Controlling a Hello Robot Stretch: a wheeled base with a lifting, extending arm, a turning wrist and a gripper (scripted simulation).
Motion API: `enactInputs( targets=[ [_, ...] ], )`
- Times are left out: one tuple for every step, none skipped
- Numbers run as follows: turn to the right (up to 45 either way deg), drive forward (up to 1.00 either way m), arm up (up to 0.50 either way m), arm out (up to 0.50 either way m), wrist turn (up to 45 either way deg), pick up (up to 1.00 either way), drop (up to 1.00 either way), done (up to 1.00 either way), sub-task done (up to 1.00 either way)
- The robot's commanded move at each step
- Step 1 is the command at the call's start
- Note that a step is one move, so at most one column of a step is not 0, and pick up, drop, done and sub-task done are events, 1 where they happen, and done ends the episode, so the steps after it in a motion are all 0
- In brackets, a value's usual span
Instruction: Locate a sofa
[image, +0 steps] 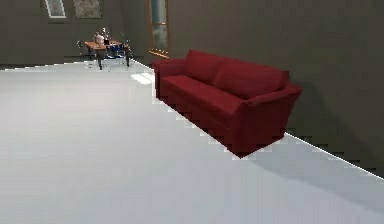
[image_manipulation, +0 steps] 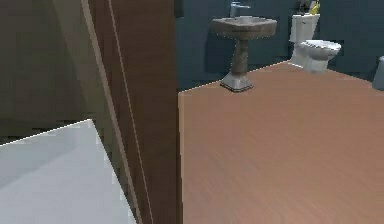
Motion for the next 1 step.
enactInputs(
  targets=[
    [0.0,0.25,0.0,0.0,0.0,0.0,0.0,0.0,0.0]
  ],
)
